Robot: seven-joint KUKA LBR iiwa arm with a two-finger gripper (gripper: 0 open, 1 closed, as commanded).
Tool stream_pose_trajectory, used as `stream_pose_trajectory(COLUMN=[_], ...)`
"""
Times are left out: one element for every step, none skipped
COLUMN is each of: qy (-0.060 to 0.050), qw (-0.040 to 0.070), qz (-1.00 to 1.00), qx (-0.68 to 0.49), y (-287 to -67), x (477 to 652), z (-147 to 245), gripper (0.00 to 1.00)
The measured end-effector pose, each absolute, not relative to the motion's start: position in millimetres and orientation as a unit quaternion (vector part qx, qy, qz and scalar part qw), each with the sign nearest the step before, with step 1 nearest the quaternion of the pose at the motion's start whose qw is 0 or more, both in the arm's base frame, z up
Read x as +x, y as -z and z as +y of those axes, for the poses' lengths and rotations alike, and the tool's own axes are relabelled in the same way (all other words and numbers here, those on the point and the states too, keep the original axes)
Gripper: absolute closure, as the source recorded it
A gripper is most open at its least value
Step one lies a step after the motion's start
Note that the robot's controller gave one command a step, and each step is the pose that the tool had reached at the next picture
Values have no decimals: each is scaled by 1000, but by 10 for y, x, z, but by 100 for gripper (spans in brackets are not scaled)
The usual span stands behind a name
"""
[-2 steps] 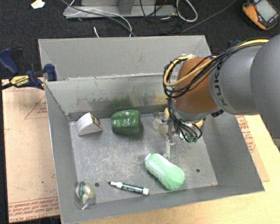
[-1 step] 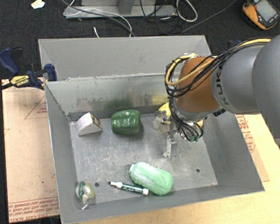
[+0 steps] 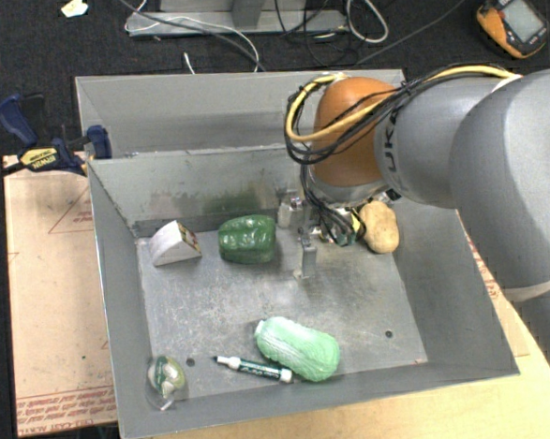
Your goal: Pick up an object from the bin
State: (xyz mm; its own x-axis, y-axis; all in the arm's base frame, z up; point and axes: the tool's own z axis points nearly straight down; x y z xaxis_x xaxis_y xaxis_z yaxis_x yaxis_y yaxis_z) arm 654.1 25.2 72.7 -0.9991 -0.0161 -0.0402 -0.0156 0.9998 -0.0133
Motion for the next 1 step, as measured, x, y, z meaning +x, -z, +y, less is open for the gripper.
stream_pose_trajectory(qy=[9], qw=[22], qz=[999], qx=[-29], y=[-730], x=[6452], z=[575], gripper=[0])
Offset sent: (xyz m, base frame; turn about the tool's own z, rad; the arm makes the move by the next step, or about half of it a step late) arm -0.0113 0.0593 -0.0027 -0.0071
